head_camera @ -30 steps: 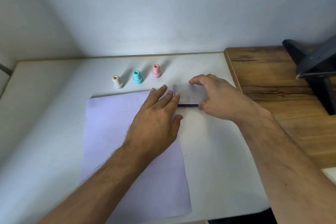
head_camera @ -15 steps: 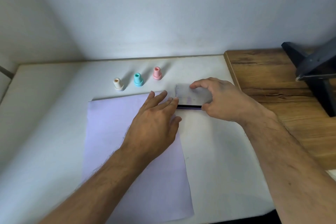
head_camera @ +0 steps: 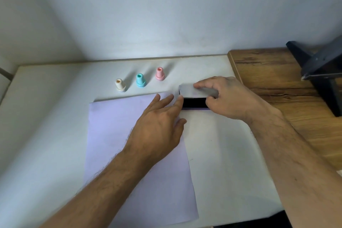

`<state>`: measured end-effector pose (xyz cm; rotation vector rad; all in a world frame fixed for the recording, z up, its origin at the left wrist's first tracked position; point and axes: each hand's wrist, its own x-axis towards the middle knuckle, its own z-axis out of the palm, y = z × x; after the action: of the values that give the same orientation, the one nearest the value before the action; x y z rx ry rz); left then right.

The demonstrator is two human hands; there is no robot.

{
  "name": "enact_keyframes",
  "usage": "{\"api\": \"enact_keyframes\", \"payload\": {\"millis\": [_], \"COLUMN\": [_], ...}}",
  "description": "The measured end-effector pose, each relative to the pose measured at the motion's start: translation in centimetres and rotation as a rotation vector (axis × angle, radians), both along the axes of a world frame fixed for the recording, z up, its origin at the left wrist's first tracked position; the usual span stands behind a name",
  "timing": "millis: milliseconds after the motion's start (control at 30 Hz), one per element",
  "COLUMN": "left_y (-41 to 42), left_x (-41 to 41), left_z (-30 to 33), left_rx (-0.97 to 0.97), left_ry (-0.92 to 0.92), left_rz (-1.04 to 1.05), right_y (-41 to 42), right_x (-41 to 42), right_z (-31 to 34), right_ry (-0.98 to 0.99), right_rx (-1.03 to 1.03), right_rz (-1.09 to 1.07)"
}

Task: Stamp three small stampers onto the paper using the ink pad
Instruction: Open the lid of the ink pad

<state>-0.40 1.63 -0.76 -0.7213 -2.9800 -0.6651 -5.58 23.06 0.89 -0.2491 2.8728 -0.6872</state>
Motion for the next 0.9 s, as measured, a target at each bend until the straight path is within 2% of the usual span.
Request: {"api": "enact_keyframes", "payload": {"millis": [300,533,767,900], "left_y": [0.1,-0.1,-0.3,-0.2], "left_x": [-0.3,-0.6,-0.5,-0.4], "left_z": [-0.3,-0.8,-1.2,-1.0], "left_rx": [-0.017,-0.033,-0.059,-0.062], "left_ry": [0.006,-0.014,-0.028,-0.030], "left_rz": [-0.007,-0.025,-0.040,-0.037], "right_y": [-0.4,-1.3,-1.0,-1.1], "right_x": [-1.1,-3.0,-3.6,-3.4], "right_z": [-0.6,-2.5,-2.8,-2.9], "right_ry": [0.258,0.404,0.449,0.402], "right_rx": [-0.058,-0.101,-0.143,-0.157], "right_rz": [-0.068,-0.260,-0.357,-0.417]}}
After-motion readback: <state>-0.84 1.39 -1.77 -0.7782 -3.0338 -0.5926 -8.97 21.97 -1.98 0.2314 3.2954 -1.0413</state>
